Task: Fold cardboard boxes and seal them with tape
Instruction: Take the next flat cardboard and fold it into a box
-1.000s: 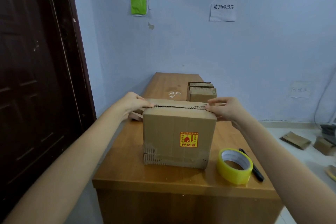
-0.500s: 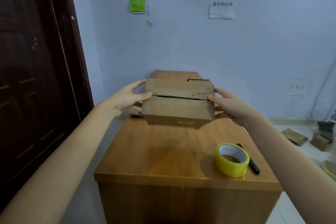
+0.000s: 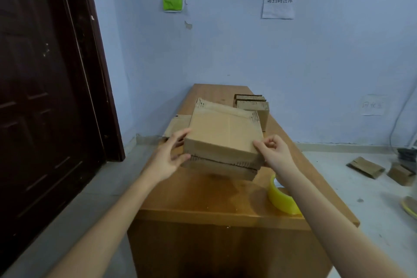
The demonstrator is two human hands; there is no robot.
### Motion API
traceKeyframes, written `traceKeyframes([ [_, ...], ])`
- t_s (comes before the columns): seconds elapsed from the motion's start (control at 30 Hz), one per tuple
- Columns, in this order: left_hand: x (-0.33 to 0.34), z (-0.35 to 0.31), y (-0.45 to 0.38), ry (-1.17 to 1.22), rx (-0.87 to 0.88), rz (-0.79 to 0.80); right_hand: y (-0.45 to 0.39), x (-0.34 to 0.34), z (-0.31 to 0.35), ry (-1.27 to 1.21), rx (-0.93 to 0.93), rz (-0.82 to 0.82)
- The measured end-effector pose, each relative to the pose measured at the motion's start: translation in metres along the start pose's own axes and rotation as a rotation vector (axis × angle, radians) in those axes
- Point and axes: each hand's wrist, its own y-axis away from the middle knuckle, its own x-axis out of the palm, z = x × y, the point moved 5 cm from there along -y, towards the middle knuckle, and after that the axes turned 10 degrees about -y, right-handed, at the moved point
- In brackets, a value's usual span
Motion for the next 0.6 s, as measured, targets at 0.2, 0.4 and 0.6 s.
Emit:
traceKeyframes([
  [0.2,0.026,0.043,0.016,0.051,-0.147,0.084,0.004,-0.006,-0.026,0.068,0.06,0.052],
  [0.4,0.033,0.061,0.019,-0.012,-0.211,0.14,0.003,-0.005,-0.015,0.156,0.072,0.327],
  [0.6,0.033,0.055,0.014,-0.103,-0.199,0.118,0.014,0.003,-0.017,0.178,-0.076,0.326],
])
